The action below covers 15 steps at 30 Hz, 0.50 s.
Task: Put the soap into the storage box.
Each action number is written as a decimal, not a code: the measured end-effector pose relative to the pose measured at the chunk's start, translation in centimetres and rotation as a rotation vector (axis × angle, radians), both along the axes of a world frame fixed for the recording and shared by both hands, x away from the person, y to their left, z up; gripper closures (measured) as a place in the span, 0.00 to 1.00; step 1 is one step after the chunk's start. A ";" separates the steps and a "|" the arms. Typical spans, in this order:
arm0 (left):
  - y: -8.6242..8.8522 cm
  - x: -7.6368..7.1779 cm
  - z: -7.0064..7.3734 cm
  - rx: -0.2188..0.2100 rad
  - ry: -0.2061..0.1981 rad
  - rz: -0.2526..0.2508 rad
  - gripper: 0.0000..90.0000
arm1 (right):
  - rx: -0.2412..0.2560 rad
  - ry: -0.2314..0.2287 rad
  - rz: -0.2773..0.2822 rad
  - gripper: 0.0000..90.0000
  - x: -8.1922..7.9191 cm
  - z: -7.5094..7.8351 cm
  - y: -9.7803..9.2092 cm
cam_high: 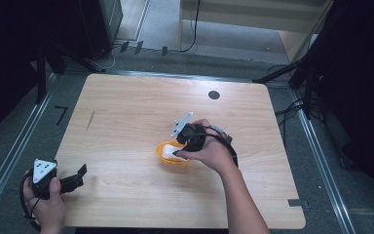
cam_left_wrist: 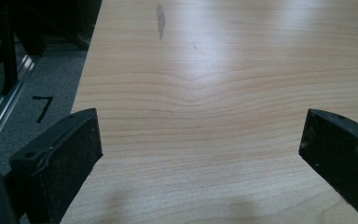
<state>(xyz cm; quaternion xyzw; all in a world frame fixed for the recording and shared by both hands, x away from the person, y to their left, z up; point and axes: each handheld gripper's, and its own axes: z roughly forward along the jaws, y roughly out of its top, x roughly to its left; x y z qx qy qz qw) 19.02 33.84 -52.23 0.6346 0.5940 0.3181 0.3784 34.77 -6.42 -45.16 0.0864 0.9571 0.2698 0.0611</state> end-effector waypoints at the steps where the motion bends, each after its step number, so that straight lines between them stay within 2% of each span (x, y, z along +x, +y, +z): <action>1: 0.0 0.0 0.0 0.001 0.000 0.000 0.00 | 0.017 0.008 -0.014 0.49 0.0 0.2 -0.6; 4: 0.0 0.0 0.0 0.001 0.001 0.000 0.00 | 0.027 0.000 -0.036 0.47 -0.1 0.2 -1.2; 5: 0.0 0.0 0.0 0.002 0.000 0.000 0.00 | 0.038 0.003 -0.058 0.47 -0.2 0.3 -2.0; 15: 0.0 0.0 0.0 0.007 0.002 0.000 0.00 | 0.063 0.020 -0.137 0.46 -0.8 0.1 -5.3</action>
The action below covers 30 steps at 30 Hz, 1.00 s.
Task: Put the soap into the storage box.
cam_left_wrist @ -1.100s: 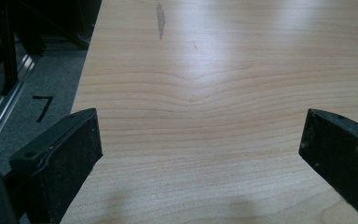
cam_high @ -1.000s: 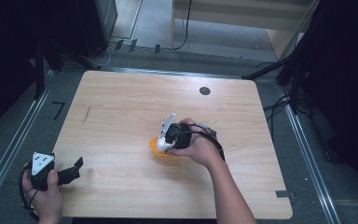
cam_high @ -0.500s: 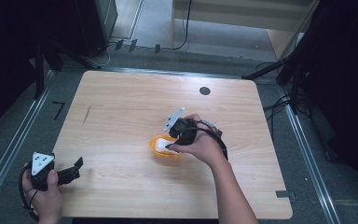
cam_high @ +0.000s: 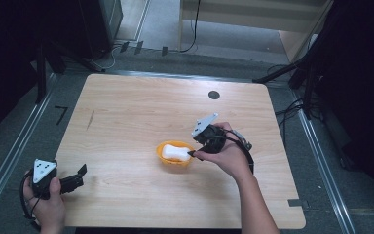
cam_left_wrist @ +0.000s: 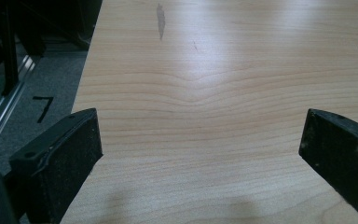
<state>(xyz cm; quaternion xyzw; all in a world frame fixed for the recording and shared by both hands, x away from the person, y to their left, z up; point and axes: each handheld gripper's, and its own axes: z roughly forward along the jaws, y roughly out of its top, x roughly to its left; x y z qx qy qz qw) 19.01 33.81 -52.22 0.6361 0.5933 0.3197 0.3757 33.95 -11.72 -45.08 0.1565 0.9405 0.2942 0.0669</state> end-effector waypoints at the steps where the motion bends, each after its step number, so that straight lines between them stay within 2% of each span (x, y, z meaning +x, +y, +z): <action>1: 0.0 0.0 0.0 0.000 0.000 0.000 0.00 | 0.000 0.000 0.000 0.46 0.0 0.0 0.0; 6: 0.0 0.0 0.0 0.002 0.000 0.000 0.00 | 0.012 0.011 -0.037 0.45 -0.4 -0.6 -1.8; 16: 0.0 0.0 0.0 0.004 0.001 -0.003 0.00 | 0.055 0.006 -0.092 0.43 -1.3 -1.2 -4.3; 23: -0.1 0.0 0.0 0.007 -0.001 0.000 0.00 | 0.068 0.007 -0.125 0.43 -1.8 -1.3 -5.6; 29: -0.1 0.0 0.0 0.010 0.000 -0.001 0.00 | 0.078 0.013 -0.156 0.41 -2.4 -2.0 -6.9; 30: -0.1 0.0 0.0 0.011 -0.001 0.000 0.00 | 0.078 0.023 -0.175 0.40 -2.7 -2.4 -7.4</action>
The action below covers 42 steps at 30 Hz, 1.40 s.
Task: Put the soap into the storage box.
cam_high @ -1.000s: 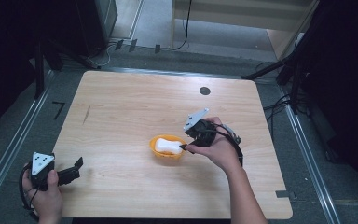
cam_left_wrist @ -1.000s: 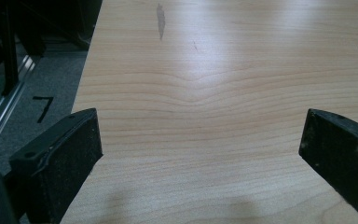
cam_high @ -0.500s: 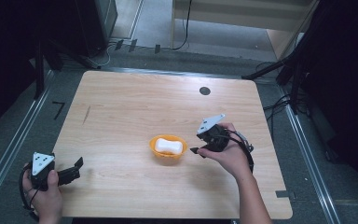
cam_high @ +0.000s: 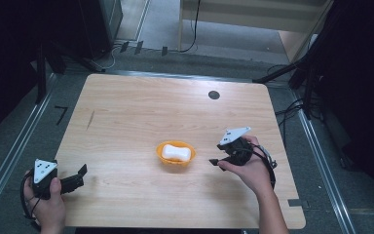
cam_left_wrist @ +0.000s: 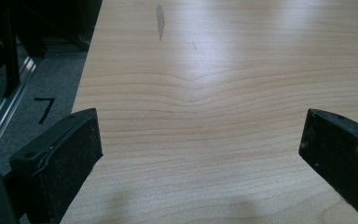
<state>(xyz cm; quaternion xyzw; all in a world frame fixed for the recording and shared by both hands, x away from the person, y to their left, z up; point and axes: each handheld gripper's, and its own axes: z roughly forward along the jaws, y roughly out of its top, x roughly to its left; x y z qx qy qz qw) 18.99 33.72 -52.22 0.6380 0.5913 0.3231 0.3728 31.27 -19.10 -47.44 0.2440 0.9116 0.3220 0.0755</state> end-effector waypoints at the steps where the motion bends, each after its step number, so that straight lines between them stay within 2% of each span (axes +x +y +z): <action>1: 0.0 0.0 0.0 0.000 0.001 -0.001 0.00 | 0.000 0.000 0.000 0.40 0.0 0.0 0.0; 4: 0.0 0.0 0.0 0.000 0.001 -0.001 0.00 | 0.008 -0.008 -0.029 0.38 -0.5 -0.6 -1.1; 12: 0.0 0.0 0.0 -0.001 0.001 -0.001 0.00 | 0.029 -0.015 -0.089 0.34 -1.3 -1.3 -3.0; 16: 0.0 0.0 0.0 -0.001 0.000 -0.001 0.00 | 0.041 -0.016 -0.130 0.29 -1.8 -1.6 -3.9; 17: 0.0 0.0 0.0 -0.001 0.001 -0.001 0.00 | 0.040 -0.024 -0.162 0.21 -2.1 -1.9 -4.5; 22: 0.0 0.0 0.0 -0.002 0.000 -0.001 0.00 | 0.043 -0.047 -0.242 0.14 -2.9 -2.5 -5.4; 29: 0.0 0.0 0.0 -0.001 0.000 0.000 0.00 | 0.069 -0.070 -0.305 0.09 -4.0 -3.0 -6.8; 38: 0.0 0.0 0.0 -0.001 0.000 -0.001 0.00 | 0.098 -0.069 -0.355 0.06 -5.4 -3.8 -8.4; 42: 0.0 0.0 0.0 0.000 -0.003 0.000 0.00 | 0.117 -0.089 -0.396 0.01 -6.2 -4.3 -9.2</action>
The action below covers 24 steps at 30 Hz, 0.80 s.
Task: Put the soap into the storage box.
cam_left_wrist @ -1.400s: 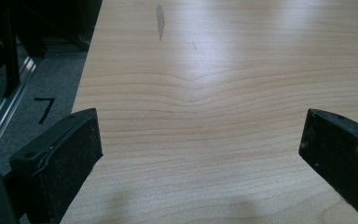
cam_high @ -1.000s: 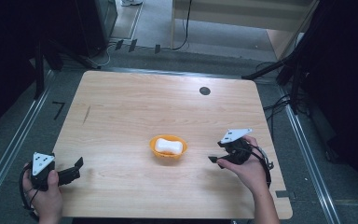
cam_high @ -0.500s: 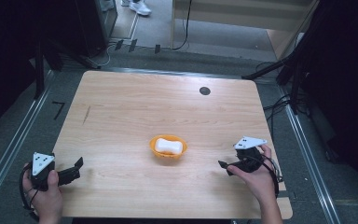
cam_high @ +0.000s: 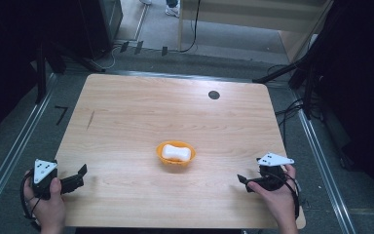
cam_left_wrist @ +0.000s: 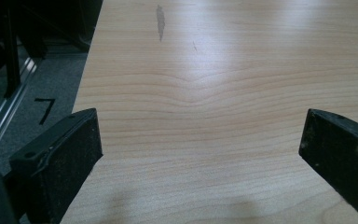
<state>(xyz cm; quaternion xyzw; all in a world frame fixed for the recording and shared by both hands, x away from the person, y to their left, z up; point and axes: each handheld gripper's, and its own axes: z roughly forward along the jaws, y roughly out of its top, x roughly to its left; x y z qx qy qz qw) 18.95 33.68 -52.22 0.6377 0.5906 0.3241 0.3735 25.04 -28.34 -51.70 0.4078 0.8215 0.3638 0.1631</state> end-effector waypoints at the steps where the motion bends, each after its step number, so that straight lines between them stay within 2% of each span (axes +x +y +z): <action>1: 0.0 0.0 0.0 0.000 0.001 0.000 0.00 | 0.005 -0.006 -0.016 0.00 -0.2 -0.1 -0.2; 4: 0.0 0.0 0.0 0.001 0.001 0.000 0.00 | 0.016 -0.022 -0.048 0.00 -0.9 -0.4 -1.1; 9: 0.0 0.0 0.0 0.004 0.001 -0.001 0.00 | 0.031 -0.038 -0.065 0.00 -1.6 -0.5 -1.9; 10: -0.1 0.0 0.0 0.004 0.000 -0.003 0.00 | 0.050 -0.043 -0.075 0.00 -1.9 -0.7 -2.2; 12: -0.1 0.0 0.0 0.004 0.000 -0.003 0.00 | 0.051 -0.044 -0.079 0.00 -2.0 -0.7 -2.4; 17: 0.0 0.0 0.0 -0.002 0.001 0.000 0.00 | 0.090 -0.051 -0.099 0.00 -2.9 -1.3 -3.2; 18: 0.0 0.0 0.0 -0.002 0.000 0.000 0.00 | 0.113 -0.062 -0.113 0.00 -3.3 -1.6 -3.6; 24: -0.1 0.0 0.0 0.004 -0.001 -0.003 0.00 | 0.132 -0.069 -0.143 0.00 -4.1 -2.1 -4.6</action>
